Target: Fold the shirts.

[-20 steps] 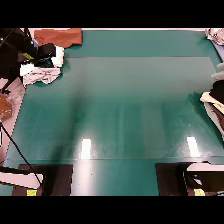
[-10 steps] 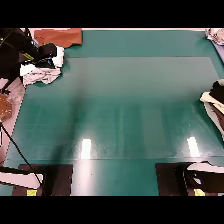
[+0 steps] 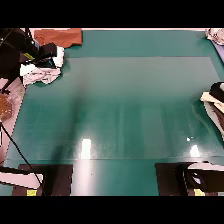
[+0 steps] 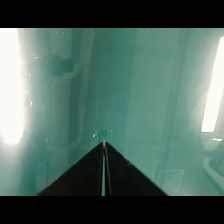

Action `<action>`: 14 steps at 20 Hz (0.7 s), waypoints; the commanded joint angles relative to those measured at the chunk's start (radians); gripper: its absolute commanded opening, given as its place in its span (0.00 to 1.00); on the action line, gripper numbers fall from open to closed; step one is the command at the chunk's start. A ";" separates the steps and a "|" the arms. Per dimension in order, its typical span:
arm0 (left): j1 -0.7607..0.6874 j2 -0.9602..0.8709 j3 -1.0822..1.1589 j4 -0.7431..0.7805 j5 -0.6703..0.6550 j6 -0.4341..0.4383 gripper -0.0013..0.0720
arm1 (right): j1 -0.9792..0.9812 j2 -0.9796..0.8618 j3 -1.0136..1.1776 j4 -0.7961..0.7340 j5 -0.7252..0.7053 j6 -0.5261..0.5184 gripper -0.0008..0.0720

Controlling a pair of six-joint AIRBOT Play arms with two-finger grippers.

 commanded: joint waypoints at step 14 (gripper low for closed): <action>0.000 0.000 0.001 -0.006 0.007 0.029 0.06 | -0.077 -0.037 0.144 -0.218 0.080 0.082 0.97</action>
